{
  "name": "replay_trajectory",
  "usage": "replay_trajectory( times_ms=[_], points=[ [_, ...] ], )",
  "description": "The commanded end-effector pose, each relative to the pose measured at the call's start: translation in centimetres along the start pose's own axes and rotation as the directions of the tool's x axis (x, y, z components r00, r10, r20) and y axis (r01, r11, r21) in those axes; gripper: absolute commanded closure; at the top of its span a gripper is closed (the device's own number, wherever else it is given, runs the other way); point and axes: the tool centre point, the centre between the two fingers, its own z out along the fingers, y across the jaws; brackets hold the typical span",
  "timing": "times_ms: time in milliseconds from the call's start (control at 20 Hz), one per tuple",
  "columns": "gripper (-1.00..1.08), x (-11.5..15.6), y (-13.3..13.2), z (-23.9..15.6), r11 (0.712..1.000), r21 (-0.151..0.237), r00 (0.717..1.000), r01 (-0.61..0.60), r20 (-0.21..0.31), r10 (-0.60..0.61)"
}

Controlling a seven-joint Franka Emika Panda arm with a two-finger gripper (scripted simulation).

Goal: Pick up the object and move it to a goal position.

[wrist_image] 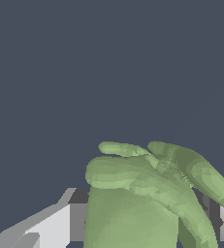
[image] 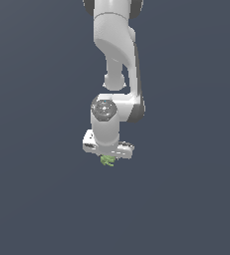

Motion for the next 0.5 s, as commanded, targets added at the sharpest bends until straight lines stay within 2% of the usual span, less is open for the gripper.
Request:
replay_trajectory(
  times_ms=[0,450],
  points=[
    [1.08,-0.9,-1.1,-1.6,1.000,0.000,1.000,0.001,-0.001,-0.001],
    [1.08,-5.3,-6.7,-9.4,1.000,0.000,1.000,0.001,-0.001,-0.001]
  ],
)
